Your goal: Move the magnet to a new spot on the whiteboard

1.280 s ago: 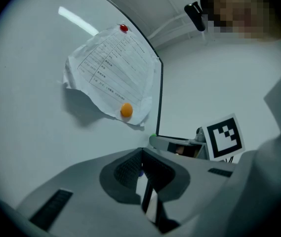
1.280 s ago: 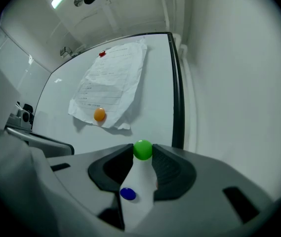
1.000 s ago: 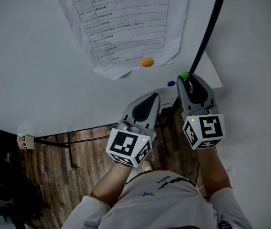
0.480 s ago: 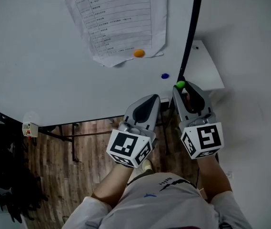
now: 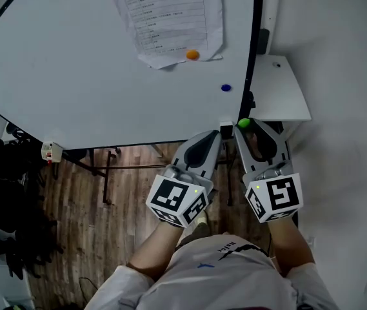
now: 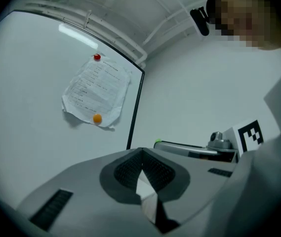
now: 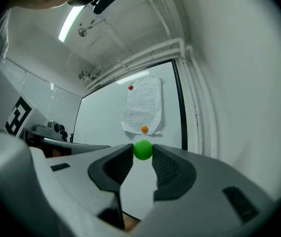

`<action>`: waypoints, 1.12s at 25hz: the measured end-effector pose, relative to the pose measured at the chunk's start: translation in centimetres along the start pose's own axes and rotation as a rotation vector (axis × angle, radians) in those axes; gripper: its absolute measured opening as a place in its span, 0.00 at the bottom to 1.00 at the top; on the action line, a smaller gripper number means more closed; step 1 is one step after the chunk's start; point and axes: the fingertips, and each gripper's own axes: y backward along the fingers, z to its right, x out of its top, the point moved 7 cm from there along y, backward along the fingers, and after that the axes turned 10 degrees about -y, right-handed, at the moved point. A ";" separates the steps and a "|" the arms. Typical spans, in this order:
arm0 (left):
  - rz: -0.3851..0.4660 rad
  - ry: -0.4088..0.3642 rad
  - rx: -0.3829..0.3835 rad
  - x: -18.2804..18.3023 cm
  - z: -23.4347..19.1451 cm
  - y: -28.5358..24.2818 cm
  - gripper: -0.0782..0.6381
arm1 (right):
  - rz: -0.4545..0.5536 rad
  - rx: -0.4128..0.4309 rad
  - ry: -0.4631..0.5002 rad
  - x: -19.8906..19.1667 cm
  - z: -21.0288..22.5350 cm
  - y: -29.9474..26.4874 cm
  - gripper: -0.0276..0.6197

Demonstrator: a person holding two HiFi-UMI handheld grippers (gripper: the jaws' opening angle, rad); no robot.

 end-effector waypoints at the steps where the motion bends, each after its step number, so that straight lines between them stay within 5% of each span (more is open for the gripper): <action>1: -0.002 -0.004 0.005 0.0 0.5 0.4 0.12 | -0.002 0.010 -0.002 0.0 -0.2 0.5 0.24; 28: 0.009 -0.034 0.140 0.8 4.2 5.9 0.12 | -0.012 0.147 -0.009 0.1 -4.2 4.2 0.24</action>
